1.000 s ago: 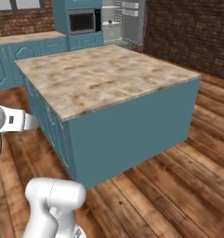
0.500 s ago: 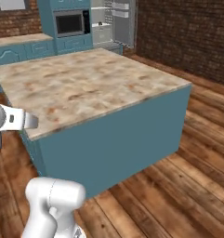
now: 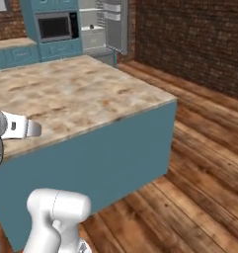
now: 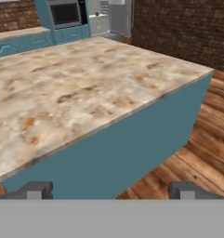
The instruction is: Retrieve the bottle and the shaker from the cabinet and place them next to the mixing bowl on the counter. Then add garlic from the fridge to the mixing bowl.
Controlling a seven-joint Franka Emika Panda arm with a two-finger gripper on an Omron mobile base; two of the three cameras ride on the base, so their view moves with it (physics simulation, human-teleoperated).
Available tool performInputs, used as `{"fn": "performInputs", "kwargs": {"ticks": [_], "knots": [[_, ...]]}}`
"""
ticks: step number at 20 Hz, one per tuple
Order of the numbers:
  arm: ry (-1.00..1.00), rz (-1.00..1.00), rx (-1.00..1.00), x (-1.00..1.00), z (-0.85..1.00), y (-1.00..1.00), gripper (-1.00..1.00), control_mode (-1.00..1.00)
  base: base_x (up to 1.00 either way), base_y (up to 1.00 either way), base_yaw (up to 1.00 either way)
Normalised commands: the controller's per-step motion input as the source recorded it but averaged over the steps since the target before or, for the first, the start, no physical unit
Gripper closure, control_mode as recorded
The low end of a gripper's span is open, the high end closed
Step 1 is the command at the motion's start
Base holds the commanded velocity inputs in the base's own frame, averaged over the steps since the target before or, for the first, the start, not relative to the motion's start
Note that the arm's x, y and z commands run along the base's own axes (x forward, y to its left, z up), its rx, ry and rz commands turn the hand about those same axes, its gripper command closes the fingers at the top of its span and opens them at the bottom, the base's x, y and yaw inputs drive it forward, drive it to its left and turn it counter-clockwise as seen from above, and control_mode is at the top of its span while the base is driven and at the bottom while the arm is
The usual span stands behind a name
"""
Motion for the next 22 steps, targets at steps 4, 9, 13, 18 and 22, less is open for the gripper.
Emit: {"fn": "performInputs", "kwargs": {"ticks": [4, 9, 13, 18, 22], "knots": [[0.0, 0.0, 0.0, 0.0, 0.0, 0.0, -1.0, 1.0, 1.0, -0.7, -0.13], [0.0, 0.0, 0.0, 0.0, 0.0, 0.0, -1.0, 1.0, 1.0, -0.63, -0.18], [0.0, 0.0, 0.0, 0.0, 0.0, 0.0, -1.0, 1.0, 1.0, -0.63, 0.04], [0.0, 0.0, 0.0, 0.0, 0.0, 0.0, -1.0, 1.0, 1.0, -0.56, 0.06], [0.0, 0.0, 0.0, 0.0, 0.0, 0.0, -1.0, 1.0, 1.0, -0.49, 0.06]]}}
